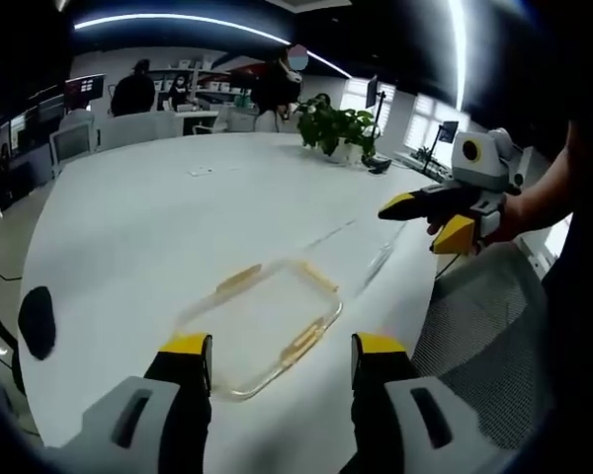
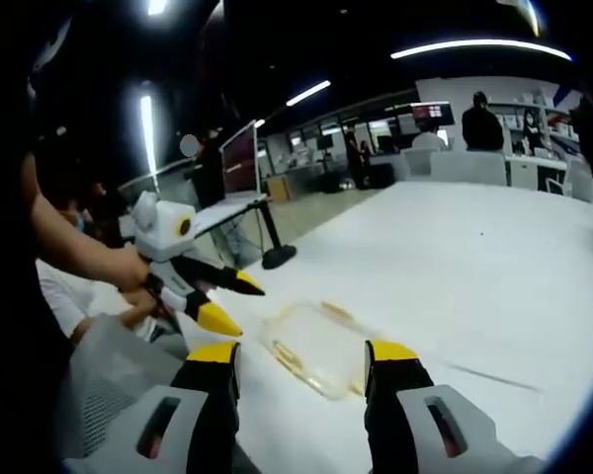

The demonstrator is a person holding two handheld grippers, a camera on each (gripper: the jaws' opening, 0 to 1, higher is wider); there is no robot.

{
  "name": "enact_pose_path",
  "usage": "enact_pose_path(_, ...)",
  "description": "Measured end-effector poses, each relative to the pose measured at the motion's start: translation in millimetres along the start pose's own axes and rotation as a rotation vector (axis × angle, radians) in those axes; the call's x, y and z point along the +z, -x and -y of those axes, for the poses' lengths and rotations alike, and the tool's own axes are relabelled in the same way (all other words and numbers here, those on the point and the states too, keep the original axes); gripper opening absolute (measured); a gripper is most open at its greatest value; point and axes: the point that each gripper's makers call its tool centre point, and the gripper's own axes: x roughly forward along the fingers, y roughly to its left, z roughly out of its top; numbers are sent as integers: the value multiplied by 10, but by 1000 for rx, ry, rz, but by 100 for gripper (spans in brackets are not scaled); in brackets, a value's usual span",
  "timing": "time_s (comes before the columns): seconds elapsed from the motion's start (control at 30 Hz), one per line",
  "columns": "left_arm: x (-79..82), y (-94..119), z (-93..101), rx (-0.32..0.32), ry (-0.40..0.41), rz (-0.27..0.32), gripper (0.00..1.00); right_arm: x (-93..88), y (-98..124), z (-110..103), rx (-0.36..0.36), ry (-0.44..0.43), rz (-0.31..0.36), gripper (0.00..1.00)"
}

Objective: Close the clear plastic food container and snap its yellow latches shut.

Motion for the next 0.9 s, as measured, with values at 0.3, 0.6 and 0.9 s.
enact_pose_path(0.3, -77, -25, -113, -3, -26, -38, 56, -53, -84, 33, 9, -12, -22, 50)
enact_pose_path(0.6, -152, -68, -187, -15, -61, -76, 56, -78, -167, 71, 5, 7, -44, 50)
enact_pose_path(0.9, -123, -141, -255, -47, -114, -96, 56, -100, -247, 114, 8, 24, -60, 50)
